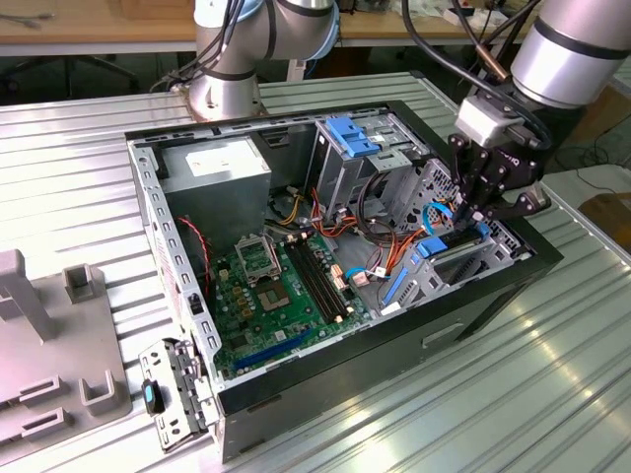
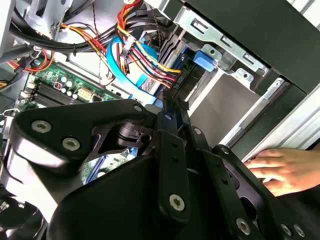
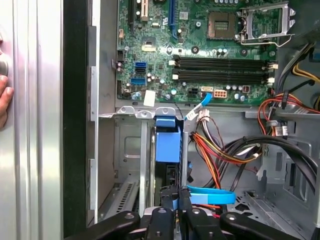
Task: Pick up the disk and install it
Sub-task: 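Insert the second disk wire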
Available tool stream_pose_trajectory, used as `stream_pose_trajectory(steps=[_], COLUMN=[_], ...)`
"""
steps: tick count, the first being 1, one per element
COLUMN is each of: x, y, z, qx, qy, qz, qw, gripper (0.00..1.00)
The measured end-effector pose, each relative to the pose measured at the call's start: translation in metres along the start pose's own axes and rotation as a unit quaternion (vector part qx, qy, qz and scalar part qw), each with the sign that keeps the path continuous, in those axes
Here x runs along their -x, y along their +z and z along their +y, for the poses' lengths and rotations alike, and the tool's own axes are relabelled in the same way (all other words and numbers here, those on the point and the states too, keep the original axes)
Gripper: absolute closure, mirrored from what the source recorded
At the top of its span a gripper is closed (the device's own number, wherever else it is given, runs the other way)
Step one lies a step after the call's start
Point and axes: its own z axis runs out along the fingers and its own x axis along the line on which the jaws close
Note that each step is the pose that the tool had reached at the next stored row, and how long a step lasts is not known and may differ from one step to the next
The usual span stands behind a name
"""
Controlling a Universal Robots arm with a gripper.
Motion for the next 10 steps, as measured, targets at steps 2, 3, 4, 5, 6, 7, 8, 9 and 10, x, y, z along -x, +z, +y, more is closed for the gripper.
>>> stream_pose_trajectory(steps=[2,3,4,5,6,7,8,9,10], x=[0.0001,0.0001,0.0001,0.0001,0.0001,0.0001,0.0001,0.0001,0.0002], y=[0.0004,0.0006,0.0011,0.002,0.0024,0.0026,0.0029,0.0031,0.0035], z=[0.0004,0.0004,0.0005,0.0006,0.0007,0.0007,0.0007,0.0007,0.0007], qx=[-0.0002,0.0,0.0002,0.0005,0.0006,0.0006,0.0007,0.0007,0.0008], qy=[0.005,0.009,0.016,0.023,0.026,0.028,0.029,0.031,0.033], qz=[0.0005,0.0008,0.0011,0.0015,0.0017,0.0019,0.002,0.0021,0.0022], qw=[1.0,1.0,0.9999,0.9997,0.9997,0.9996,0.9996,0.9995,0.9994], gripper=[0.84,0.84,0.84,0.84,0.84,0.84,0.84,0.84,0.84])
